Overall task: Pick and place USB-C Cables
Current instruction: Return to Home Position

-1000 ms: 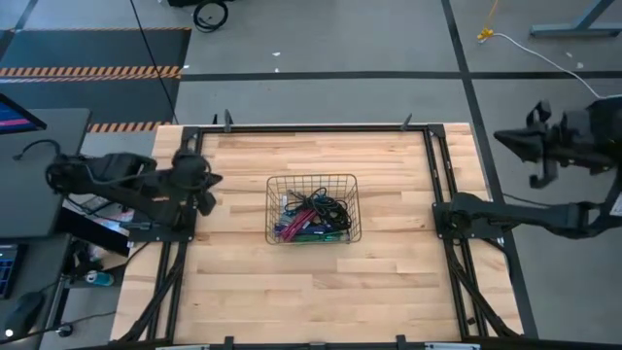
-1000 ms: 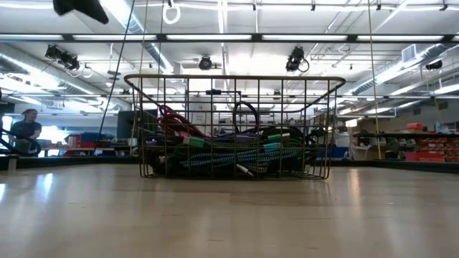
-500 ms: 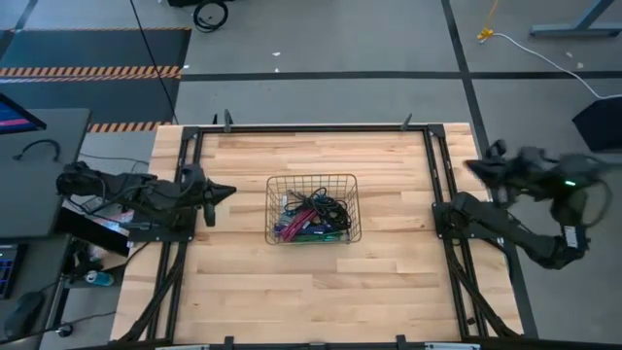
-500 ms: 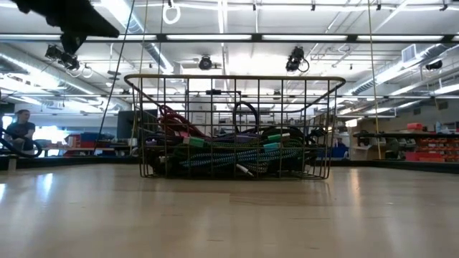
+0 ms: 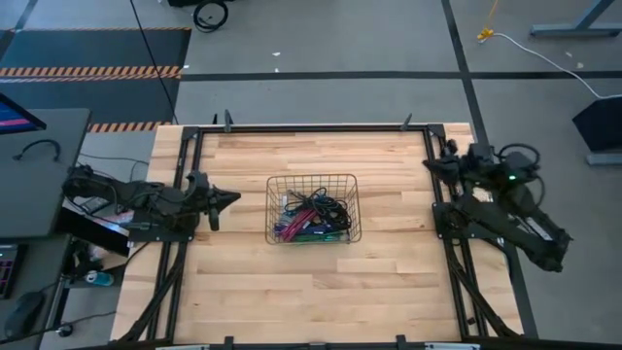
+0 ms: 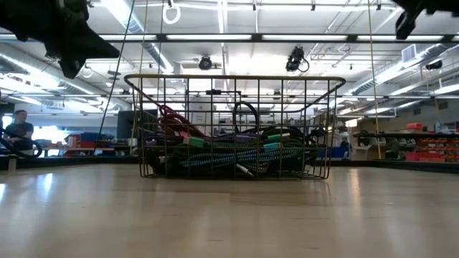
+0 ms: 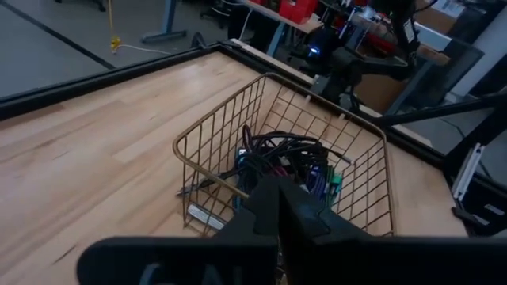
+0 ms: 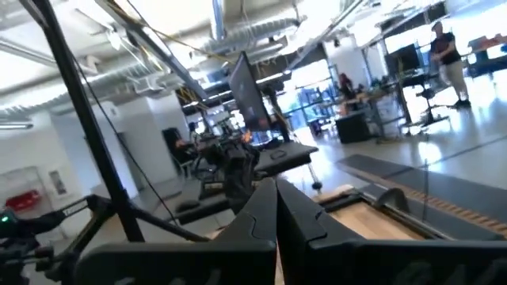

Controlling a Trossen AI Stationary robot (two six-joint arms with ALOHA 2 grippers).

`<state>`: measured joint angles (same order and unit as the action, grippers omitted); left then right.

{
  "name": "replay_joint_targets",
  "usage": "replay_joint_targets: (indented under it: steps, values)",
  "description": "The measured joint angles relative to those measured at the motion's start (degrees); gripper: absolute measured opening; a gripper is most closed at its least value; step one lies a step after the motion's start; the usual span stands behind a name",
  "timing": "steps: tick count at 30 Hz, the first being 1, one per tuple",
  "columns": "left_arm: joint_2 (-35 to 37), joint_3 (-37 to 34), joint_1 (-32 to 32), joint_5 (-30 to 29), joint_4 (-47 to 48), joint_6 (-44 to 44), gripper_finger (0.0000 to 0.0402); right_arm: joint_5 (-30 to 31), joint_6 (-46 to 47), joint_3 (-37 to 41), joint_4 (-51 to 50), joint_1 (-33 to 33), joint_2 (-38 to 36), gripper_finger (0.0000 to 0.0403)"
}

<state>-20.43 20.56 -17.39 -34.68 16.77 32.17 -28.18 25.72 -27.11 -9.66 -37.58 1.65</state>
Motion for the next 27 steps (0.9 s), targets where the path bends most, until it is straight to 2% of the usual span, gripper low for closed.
replay_joint_targets:
  steps: [8, 12, 18, 23, 27]
  values:
    - [1.16, -0.40, 0.33, -0.02, -0.33, -0.22, 0.0000, 0.13, 8.26, 16.03, 22.70, 1.03, 0.07, 0.0000]
    - [1.14, -0.40, 0.33, -0.02, -1.25, -0.14, 0.0001, 3.82, 12.89, 22.36, 32.13, 4.16, 0.10, 0.0000]
    - [1.11, -0.40, 0.33, -0.02, -1.90, 0.10, 0.0002, 11.79, 14.75, 26.55, 34.53, 14.58, 0.15, 0.0000]
    - [1.10, -0.40, 0.35, -0.11, -1.90, 0.08, 0.0003, 20.85, 8.25, 26.77, 33.96, 25.03, 1.29, 0.0000]
    - [1.10, -0.40, 0.33, -0.22, -1.92, -1.11, 0.0003, 27.70, 4.04, 26.77, 31.11, 30.58, 3.37, 0.0000]
